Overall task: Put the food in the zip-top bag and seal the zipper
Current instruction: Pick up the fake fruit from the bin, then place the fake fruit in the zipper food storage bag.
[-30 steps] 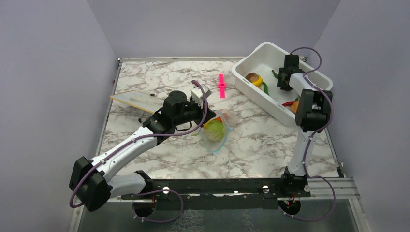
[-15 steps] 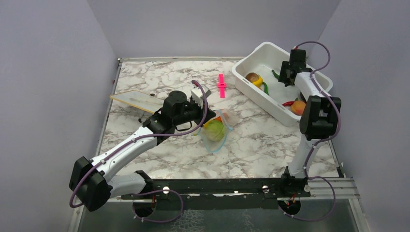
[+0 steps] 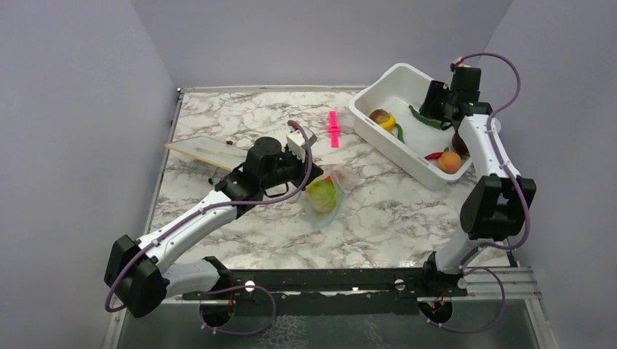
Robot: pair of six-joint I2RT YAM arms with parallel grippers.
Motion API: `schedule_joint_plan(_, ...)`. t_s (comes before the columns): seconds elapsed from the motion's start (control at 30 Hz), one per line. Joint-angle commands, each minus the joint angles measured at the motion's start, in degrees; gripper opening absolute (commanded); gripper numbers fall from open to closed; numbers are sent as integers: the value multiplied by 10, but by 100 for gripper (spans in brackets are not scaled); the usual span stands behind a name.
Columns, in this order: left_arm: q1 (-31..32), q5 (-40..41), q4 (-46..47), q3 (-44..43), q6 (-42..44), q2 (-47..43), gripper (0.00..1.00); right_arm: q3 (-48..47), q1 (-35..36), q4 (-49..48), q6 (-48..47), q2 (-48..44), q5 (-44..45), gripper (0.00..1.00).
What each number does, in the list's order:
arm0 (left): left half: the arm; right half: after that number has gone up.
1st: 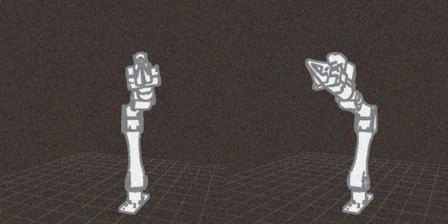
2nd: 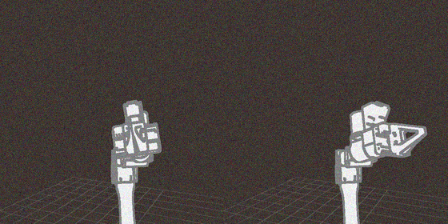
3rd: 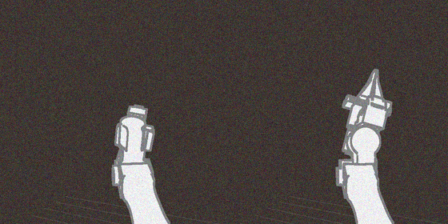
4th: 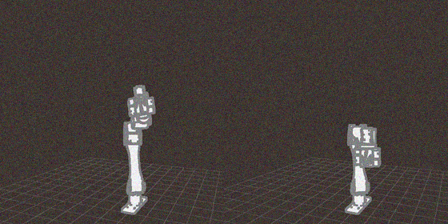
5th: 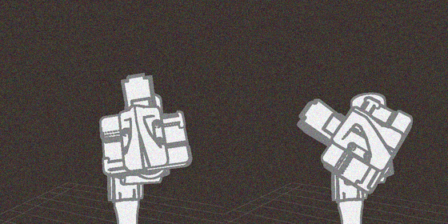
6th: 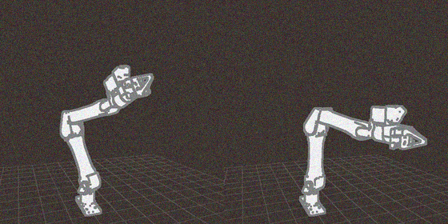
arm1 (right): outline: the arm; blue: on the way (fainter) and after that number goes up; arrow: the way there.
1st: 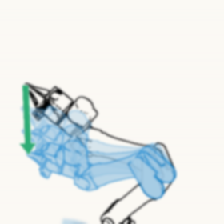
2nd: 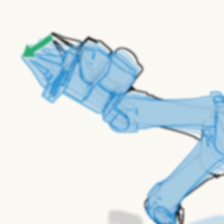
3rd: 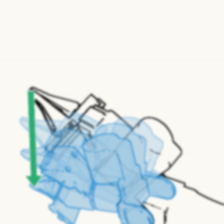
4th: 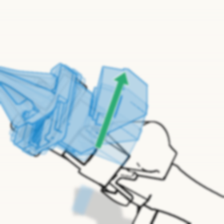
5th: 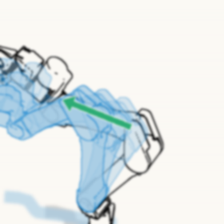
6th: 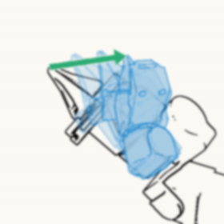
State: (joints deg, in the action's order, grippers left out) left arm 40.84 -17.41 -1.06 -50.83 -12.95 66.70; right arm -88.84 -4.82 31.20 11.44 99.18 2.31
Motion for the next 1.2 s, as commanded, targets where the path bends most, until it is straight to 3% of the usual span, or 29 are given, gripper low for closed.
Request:
schedule_joint_plan(0.0, -1, 28, -5, -34, -10, -1, 0, 41, 5, 3, 25, -84, -83, 43)
schedule_joint_plan(0.37, -1, 64, -18, -55, -26, -3, 0, 149, 36, -32, 56, -232, -199, 42)
schedule_joint_plan(1.17, -30, 33, 1, -81, -94, 50, 0, 242, 188, -28, 60, -345, -293, 42)
